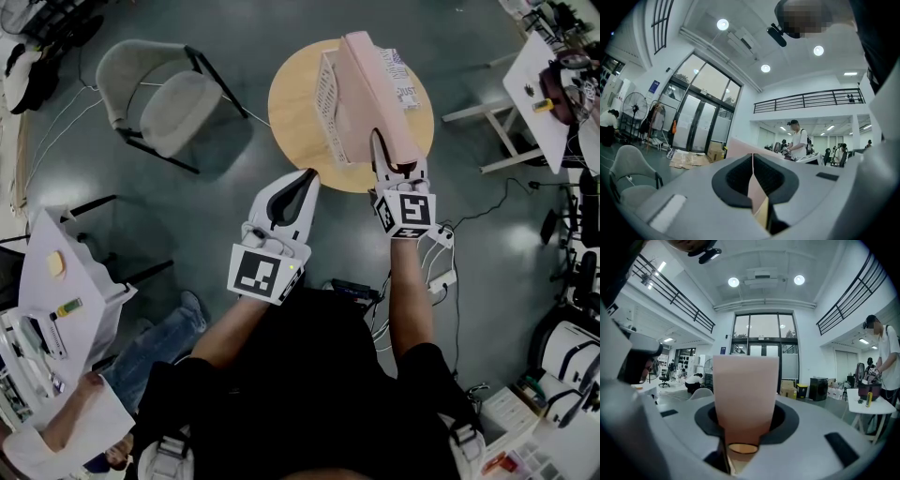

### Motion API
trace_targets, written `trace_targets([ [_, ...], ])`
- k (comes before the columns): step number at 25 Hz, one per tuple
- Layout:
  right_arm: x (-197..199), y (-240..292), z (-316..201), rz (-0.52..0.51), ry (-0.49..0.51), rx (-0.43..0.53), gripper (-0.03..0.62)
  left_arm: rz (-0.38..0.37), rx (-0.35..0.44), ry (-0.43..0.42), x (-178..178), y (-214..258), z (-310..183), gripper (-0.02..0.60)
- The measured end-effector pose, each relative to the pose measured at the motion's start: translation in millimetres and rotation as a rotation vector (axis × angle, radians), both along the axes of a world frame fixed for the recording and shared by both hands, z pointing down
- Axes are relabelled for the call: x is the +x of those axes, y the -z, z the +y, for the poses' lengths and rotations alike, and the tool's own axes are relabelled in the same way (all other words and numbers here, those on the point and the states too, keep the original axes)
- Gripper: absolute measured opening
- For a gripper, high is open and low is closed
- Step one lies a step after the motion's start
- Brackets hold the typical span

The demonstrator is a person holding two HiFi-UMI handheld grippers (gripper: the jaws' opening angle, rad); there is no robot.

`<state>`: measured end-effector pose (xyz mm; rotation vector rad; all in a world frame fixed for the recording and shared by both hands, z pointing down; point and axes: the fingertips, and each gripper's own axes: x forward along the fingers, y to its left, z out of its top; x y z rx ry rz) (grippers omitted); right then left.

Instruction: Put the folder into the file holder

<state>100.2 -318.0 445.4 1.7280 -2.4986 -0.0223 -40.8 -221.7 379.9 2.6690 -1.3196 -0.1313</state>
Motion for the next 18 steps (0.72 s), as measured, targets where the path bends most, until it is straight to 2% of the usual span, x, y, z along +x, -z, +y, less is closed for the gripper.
trace_targets([
  [18, -3, -4, -34, -0.009, 0.01, -0.093, 0.127, 0.009, 0.007, 0.002, -7, 2, -1, 0.012],
])
